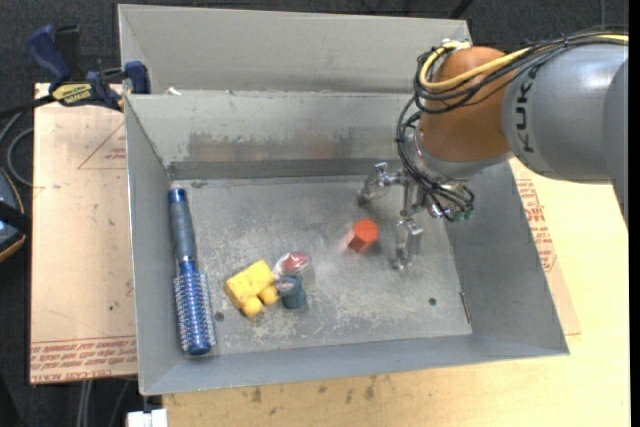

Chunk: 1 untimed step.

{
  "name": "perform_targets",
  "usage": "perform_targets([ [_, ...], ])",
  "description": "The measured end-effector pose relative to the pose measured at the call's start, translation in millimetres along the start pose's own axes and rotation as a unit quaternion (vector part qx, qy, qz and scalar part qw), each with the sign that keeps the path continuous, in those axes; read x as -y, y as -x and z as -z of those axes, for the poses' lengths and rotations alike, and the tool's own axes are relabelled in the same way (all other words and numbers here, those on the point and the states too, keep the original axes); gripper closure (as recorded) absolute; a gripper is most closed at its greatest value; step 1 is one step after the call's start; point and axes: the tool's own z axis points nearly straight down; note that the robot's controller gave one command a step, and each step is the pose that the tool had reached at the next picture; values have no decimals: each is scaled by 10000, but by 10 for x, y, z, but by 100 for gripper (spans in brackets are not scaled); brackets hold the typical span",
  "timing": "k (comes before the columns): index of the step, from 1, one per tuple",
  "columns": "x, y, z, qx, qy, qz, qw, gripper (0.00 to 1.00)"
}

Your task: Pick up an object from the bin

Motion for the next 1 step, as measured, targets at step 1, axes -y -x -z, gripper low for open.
perform_targets([
  [1, -408, -76, 12, 9, -19, 499, 9988, 0],
])
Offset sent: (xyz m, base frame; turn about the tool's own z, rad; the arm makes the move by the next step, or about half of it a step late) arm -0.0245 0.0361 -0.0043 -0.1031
